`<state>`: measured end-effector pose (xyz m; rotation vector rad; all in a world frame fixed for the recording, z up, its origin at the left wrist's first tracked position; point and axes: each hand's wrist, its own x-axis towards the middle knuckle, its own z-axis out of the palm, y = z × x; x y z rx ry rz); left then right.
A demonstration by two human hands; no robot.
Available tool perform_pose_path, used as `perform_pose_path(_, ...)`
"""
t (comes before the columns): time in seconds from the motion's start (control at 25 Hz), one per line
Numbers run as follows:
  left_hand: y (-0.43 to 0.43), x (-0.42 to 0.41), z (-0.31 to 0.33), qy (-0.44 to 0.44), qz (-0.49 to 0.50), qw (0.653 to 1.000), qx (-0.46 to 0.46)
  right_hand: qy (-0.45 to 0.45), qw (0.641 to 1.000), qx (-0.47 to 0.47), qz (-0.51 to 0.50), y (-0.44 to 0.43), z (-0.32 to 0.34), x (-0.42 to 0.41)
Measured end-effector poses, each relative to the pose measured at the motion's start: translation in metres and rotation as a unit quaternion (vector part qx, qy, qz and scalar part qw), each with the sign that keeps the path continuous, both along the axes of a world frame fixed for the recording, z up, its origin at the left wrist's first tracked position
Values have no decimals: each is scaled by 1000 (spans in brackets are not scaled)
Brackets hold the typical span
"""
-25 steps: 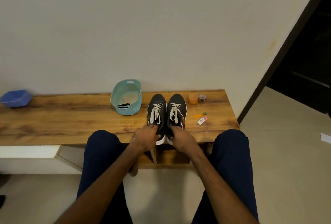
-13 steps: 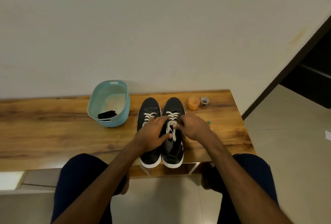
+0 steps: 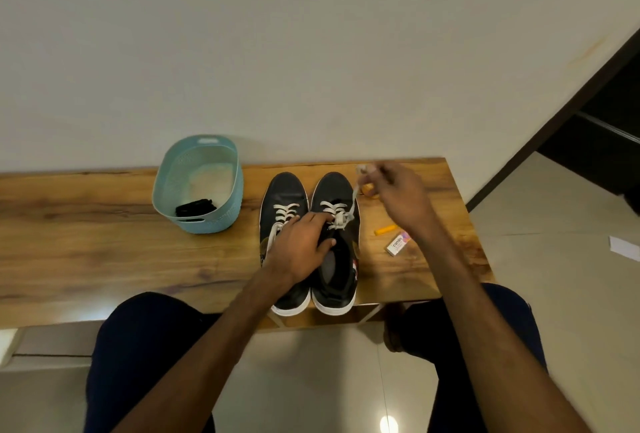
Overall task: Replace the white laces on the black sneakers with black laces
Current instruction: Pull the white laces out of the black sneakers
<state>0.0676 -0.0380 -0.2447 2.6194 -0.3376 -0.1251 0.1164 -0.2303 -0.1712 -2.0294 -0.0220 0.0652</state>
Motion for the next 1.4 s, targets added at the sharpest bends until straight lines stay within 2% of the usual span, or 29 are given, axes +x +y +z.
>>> perform_pose_path(0.04, -1, 0, 2, 0, 14, 1000, -24, 13, 989, -141, 45, 2, -11, -5)
perform_pose_path(0.08, -2, 0, 4, 0, 22, 999, -37, 29, 967, -240, 81, 4, -19, -10)
perform_pose_path(0.16, -6, 0, 6, -4, 26, 999, -40, 61, 945, -306, 102, 6, -29, -17)
perform_pose_path(0.28, -11, 2, 6, 3, 36, 998, -56, 81, 945, -298, 111, 10, -35, -23)
perform_pose_path(0.44, -13, 5, 3, 11, 50, 997, -52, 69, 970, -206, 112, 21, -40, -26)
perform_pose_path(0.56, -14, 5, 0, -6, 35, 999, -21, 103, 968, -205, 103, 18, -37, -18)
perform_pose_path(0.6, -13, 4, 0, -16, 25, 1000, -4, 133, 974, -157, 94, 17, -35, -16)
perform_pose_path(0.64, -13, 4, -1, -25, 19, 999, 9, 183, 979, -55, 71, 17, -30, -14)
perform_pose_path(0.68, -13, 5, -1, -30, 16, 999, 15, 235, 967, 90, 42, 17, -25, -12)
perform_pose_path(0.76, -13, 5, -1, -29, 15, 999, 13, 254, 901, 351, 11, 14, -18, -7)
perform_pose_path(0.8, -14, 6, -1, -25, 17, 999, 10, 228, 883, 409, -5, 12, -18, -3)
perform_pose_path(0.84, -15, 7, -2, -20, 21, 1000, 9, 196, 894, 403, -20, 11, -18, -2)
perform_pose_path(0.88, -15, 8, -3, -15, 25, 1000, 8, 161, 934, 318, -32, 9, -20, -3)
perform_pose_path(0.92, -15, 9, -4, -6, 29, 1000, 3, 122, 978, 165, -38, 8, -23, -6)
perform_pose_path(0.96, -15, 11, -5, 3, 35, 999, -8, 83, 996, -11, -20, 7, -30, -8)
perform_pose_path(1.0, -14, 13, -6, 13, 42, 999, -21, 59, 987, -146, 24, 8, -38, -11)
perform_pose_path(1.04, -14, 15, -7, 19, 47, 998, -29, 60, 973, -211, 75, 11, -44, -14)
perform_pose_path(1.12, -14, 17, -9, 24, 50, 998, -22, 72, 968, -201, 134, 18, -54, -18)
perform_pose_path(1.24, -13, 21, -9, 48, 43, 997, -49, 60, 983, -132, 111, 23, -59, -17)
perform_pose_path(1.32, -6, 25, -7, 82, 10, 993, -82, 60, 981, -150, 106, 25, -62, -15)
perform_pose_path(1.4, 1, 26, -5, 103, -30, 991, -74, 70, 972, -194, 114, 26, -65, -14)
